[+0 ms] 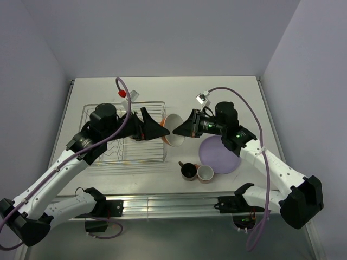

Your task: Load the mixed dishes into the dish rack

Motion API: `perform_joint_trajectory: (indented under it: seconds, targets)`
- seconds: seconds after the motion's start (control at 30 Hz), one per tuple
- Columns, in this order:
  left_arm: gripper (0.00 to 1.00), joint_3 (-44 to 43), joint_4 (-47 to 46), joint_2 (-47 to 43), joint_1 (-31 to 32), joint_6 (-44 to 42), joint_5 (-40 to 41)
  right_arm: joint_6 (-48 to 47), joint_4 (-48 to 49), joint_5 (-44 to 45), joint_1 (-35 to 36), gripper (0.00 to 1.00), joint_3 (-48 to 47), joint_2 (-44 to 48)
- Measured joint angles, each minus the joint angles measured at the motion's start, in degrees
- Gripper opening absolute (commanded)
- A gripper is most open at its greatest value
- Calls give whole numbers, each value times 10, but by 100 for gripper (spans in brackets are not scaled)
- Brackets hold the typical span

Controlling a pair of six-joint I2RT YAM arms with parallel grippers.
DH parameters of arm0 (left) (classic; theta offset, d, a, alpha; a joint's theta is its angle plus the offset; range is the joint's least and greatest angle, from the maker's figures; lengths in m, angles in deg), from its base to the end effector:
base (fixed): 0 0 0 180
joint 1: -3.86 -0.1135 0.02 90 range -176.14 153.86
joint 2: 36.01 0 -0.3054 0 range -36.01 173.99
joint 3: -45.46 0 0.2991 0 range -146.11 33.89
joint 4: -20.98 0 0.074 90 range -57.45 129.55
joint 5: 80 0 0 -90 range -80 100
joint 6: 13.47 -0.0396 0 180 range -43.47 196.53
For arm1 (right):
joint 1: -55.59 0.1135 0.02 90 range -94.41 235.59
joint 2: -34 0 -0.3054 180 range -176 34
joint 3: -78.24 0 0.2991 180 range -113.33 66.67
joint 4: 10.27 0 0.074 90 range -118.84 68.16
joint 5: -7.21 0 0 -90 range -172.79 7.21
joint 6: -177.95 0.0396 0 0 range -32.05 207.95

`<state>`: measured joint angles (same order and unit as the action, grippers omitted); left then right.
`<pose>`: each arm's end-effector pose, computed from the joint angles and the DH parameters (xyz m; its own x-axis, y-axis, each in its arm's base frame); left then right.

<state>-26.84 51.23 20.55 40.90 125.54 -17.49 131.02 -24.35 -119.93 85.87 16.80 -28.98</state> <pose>0.1847 -0.1623 0.4221 -0.8038 -0.2323 -0.5477 0.4335 0.4018 -0.8066 0.2314 0.1628 0.3491 -0.7873 0.1707 -0.5925 -0.5017 0.3814 0.7764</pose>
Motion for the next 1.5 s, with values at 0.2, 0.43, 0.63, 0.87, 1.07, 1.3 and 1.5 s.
perform_joint_trajectory:
  seconds: [0.2, 0.43, 0.63, 0.87, 1.07, 1.3, 1.5]
  targets:
    - [99, 6, -23, 0, 0, 24, -12, 25, 51, -39, -7, 0, 17, 0]
    - [96, 10, -59, -1, 0, 52, -23, 40, 93, -64, -7, 0, 26, -2]
    - [77, 20, -73, -1, -2, 67, -27, 45, 108, -73, -10, 0, 32, -7]
    - [21, 30, -78, -2, -5, 77, -22, 49, 124, -78, -13, 0, 40, -16]
    - [0, 38, -81, -2, -9, 82, -19, 55, 142, -91, -15, 0, 42, -33]
    - [0, 38, -81, -2, -10, 83, -7, 60, 160, -96, -16, 12, 42, -46]
    - [0, 38, -67, -7, -10, 82, 7, 67, 176, -108, -17, 32, 40, -66]
